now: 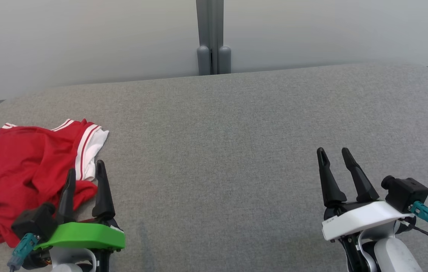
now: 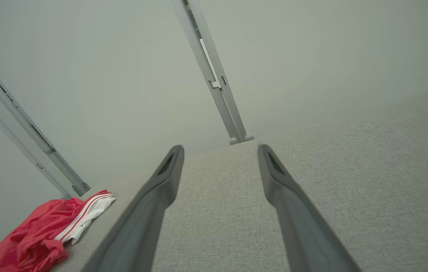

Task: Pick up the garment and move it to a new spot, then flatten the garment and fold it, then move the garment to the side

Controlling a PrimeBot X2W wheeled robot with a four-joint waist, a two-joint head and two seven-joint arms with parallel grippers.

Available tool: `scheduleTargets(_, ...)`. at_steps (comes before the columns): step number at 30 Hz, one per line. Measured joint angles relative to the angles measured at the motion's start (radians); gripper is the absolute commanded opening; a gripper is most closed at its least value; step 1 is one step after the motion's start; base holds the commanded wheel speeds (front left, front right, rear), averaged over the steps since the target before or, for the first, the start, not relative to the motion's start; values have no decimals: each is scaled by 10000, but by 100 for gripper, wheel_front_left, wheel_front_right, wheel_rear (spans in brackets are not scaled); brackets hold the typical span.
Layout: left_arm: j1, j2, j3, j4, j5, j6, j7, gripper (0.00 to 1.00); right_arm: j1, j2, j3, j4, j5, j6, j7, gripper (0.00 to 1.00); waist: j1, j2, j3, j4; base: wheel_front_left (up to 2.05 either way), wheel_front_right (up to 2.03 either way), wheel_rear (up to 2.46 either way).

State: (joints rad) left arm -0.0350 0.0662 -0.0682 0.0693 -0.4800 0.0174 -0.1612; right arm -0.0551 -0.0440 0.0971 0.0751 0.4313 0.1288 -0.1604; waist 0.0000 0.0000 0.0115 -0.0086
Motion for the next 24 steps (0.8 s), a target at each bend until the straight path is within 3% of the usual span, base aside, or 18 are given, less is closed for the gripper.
scheduleTargets(24, 12, -148, 61, 282, 2378, -259, -527, 100, 96, -19, 146, 355, -1948, 4, -527, 100, 0, 0, -9, -96, 0, 0, 0)
